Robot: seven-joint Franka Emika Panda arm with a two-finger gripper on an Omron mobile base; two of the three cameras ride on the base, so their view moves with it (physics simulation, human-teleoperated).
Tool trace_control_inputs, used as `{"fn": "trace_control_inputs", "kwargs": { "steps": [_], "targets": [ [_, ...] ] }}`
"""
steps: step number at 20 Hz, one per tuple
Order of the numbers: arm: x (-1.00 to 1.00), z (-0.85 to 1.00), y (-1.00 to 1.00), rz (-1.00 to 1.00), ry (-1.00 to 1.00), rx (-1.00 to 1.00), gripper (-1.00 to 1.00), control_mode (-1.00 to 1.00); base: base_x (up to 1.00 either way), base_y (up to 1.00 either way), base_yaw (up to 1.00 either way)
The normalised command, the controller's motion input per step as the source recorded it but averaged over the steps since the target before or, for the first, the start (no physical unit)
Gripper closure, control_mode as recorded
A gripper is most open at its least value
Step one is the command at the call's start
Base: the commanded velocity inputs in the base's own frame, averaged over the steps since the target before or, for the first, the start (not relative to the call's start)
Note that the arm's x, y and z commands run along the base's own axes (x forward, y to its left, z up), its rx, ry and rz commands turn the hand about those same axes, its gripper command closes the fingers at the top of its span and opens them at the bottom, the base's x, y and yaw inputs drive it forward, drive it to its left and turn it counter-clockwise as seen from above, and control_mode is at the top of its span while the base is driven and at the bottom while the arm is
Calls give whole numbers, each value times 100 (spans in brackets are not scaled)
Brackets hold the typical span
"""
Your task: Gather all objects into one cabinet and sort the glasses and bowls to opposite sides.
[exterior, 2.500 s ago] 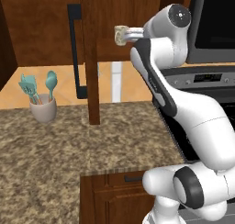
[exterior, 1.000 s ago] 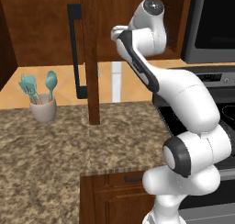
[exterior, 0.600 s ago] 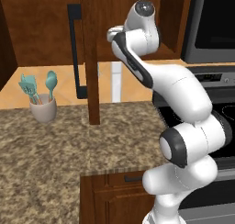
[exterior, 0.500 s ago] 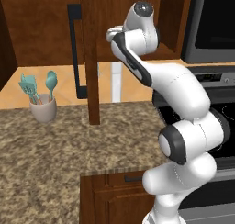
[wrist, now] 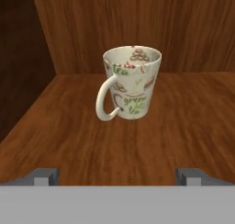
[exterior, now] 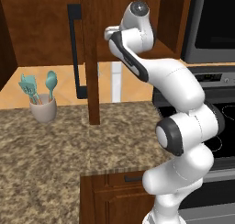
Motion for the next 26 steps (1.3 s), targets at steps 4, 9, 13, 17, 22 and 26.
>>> {"fn": "trace_control_inputs", "kwargs": {
  "steps": [4, 9, 13, 17, 22, 26],
  "targets": [
    [12, 0, 5, 0, 0, 0, -100, -100, 0, 0, 0],
    [7, -9, 0, 0, 0, -2, -100, -100, 0, 0, 0],
    [6, -11, 0, 0, 0, -4, -100, -100, 0, 0, 0],
    [9, -3, 0, 0, -3, -4, -100, -100, 0, 0, 0],
    [11, 0, 0, 0, -5, -1, -100, -100, 0, 0, 0],
    [4, -2, 7, 0, -3, -2, -100, -100, 0, 0, 0]
  ]
}}
